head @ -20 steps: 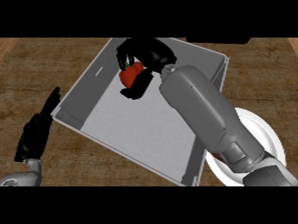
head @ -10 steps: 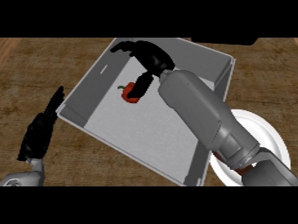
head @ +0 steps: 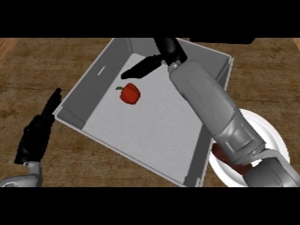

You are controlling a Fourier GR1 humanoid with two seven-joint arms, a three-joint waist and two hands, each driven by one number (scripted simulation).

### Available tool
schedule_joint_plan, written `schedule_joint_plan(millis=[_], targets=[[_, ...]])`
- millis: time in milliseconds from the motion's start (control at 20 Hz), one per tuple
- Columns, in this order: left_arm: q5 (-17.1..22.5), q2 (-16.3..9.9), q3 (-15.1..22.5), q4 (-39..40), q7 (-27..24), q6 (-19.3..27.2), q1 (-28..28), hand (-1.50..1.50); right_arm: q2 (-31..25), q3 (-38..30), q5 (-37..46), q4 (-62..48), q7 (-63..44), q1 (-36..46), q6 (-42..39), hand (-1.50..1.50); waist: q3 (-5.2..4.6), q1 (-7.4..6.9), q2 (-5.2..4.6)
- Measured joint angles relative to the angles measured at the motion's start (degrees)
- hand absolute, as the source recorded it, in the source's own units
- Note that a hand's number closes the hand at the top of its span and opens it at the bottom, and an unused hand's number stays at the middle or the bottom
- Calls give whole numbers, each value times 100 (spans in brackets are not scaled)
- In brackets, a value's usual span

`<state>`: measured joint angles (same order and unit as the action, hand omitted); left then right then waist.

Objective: Pick the bell pepper from the plate and place it in the cardboard box

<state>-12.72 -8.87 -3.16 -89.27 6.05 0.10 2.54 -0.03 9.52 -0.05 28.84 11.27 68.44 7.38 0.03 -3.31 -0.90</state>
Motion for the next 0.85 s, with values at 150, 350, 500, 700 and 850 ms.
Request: schedule_joint_plan(millis=[150,350,500,700,850], targets=[[-70,54,27,3,9,85,-5,0,-212,-468,-331,-195,161,121,-143,-150,-1,57,4],[-95,59,10,51,-71,112,-52,0,-754,-959,-598,-521,313,204,-299,-150,-2,92,-1],[-29,-2,-41,51,-142,32,-93,0,-1202,-1253,-738,-823,461,207,-494,-150,0,65,-20],[-74,53,33,1,-138,50,-109,0,-1902,-1558,-892,-1150,716,172,-1042,-150,4,24,-47],[-103,71,38,71,-161,79,-11,0,-2346,-1668,-916,-1362,961,94,-1517,-150,7,-3,-74]])
